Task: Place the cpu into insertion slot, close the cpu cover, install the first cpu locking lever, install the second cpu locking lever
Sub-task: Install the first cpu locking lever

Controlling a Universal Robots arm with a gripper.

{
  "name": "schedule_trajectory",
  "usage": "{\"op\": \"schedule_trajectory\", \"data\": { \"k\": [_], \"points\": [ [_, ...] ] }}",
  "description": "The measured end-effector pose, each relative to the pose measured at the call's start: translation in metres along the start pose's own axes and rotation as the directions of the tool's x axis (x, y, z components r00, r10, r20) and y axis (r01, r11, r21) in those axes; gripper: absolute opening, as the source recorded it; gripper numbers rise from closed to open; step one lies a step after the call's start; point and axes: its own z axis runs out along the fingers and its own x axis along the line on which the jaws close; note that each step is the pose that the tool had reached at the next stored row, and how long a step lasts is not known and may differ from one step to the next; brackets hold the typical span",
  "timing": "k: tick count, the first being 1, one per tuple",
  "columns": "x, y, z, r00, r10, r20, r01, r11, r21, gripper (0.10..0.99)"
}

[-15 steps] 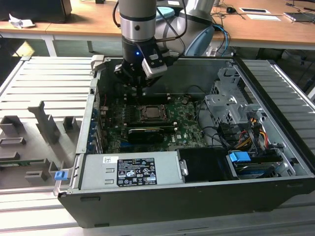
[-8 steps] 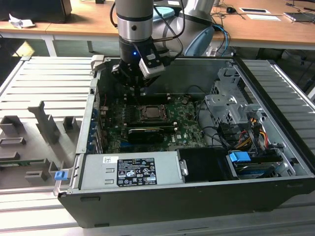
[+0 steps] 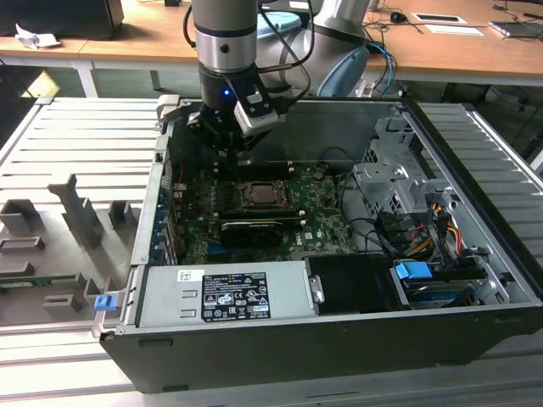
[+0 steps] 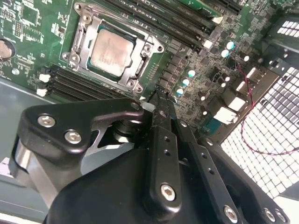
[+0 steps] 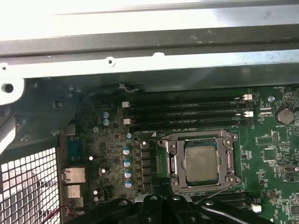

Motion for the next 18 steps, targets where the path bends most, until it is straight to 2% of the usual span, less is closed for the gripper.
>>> {"op": "schedule_trajectory", "data": {
  "k": [2, 3, 5, 9, 12, 15, 18],
  "points": [
    [0.0005, -0.0001, 0.0003, 0.9995, -0.031, -0.0008, 0.031, 0.9995, -0.001, 0.106],
    [0.0038, -0.0003, 0.0009, 0.9992, -0.039, -0.0001, 0.039, 0.9992, -0.001, 0.106],
    [0.0084, -0.0005, 0.0015, 0.9992, -0.039, 0.0029, 0.039, 0.9992, -0.001, 0.106],
    [0.0094, -0.0006, 0.0016, 0.9992, -0.039, 0.0028, 0.039, 0.9992, -0.001, 0.106],
    [0.0131, -0.0007, 0.0019, 0.9992, -0.039, 0.0030, 0.039, 0.9992, -0.001, 0.106],
    [0.0144, 0.0017, 0.0020, 0.9992, -0.039, 0.0028, 0.039, 0.9992, -0.001, 0.106],
    [0.0199, 0.0065, 0.0035, 0.9992, -0.039, 0.0029, 0.039, 0.9992, -0.001, 0.106]
  ]
}}
